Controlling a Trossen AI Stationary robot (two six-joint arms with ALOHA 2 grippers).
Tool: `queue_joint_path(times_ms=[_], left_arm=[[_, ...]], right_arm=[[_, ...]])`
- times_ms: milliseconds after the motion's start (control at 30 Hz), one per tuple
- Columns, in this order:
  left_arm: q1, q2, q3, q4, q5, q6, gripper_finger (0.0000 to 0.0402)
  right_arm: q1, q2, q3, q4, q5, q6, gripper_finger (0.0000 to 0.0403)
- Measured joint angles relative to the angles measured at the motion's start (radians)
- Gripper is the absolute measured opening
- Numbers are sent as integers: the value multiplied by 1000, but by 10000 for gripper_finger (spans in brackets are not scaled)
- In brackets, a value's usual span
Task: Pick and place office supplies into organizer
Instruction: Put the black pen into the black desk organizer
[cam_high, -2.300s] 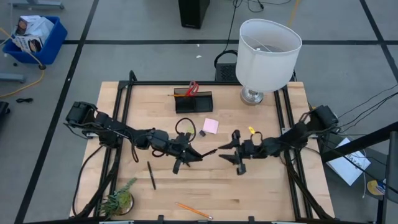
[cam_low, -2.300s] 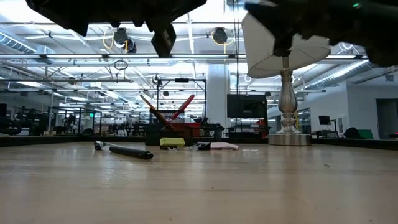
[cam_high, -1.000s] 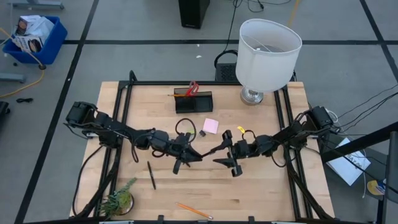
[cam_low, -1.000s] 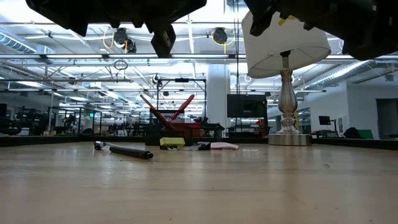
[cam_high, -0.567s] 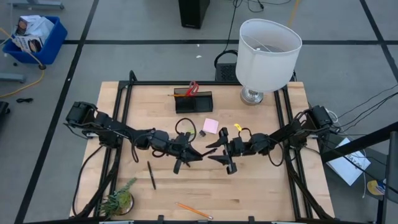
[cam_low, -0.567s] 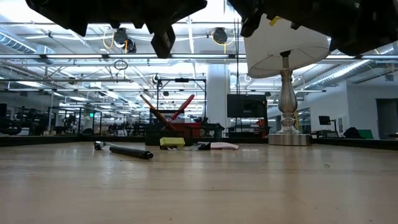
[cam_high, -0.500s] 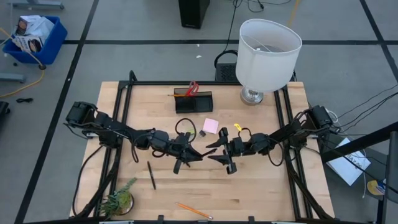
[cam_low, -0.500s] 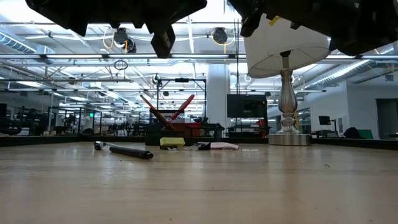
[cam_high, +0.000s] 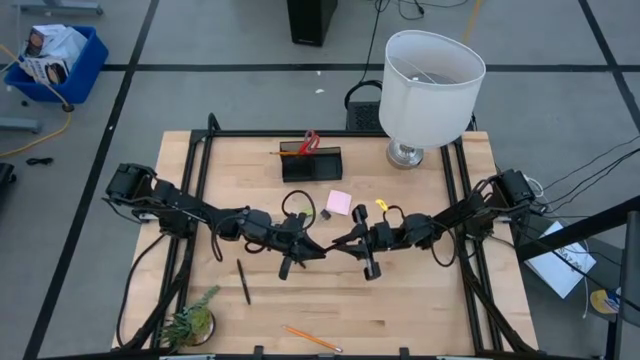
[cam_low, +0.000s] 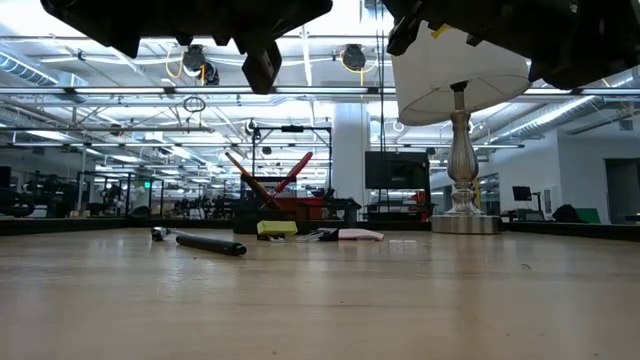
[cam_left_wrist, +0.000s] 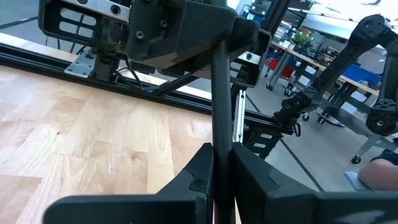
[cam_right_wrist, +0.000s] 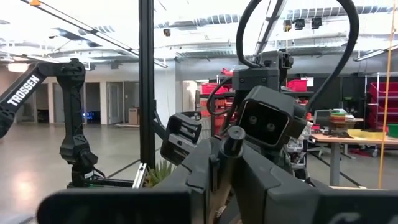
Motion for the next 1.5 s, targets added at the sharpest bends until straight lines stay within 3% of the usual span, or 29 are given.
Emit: queue_joint_path(times_ms=[167, 533, 633, 767, 1000, 1167, 1433, 1500], left_arm=[[-1, 0, 0, -4, -75, -88, 68], [44, -32, -1, -167, -24, -57, 262], [68, -69, 0, -252, 12, -32, 302], [73, -147, -2, -361, -25, -23, 338], [14, -343, -88, -383, -189, 95, 367], [-31, -517, -250, -243, -340, 158, 374], [-32, -705, -417, -222, -409, 192, 374], [-32, -729, -437, -226, -429, 196, 375]], right_arm=[[0, -1, 0, -3, 28, 9, 39], [2, 0, -3, -37, 54, 2, 38], [3, -4, -18, -55, 73, 1, 36], [3, -4, -43, -52, 109, 6, 37], [-8, -8, -58, -94, 133, -8, 37], [-30, -8, -46, -141, 200, -85, 37], [-182, -8, 134, -417, 198, -190, 37], [-238, -8, 186, -484, 154, -220, 37]])
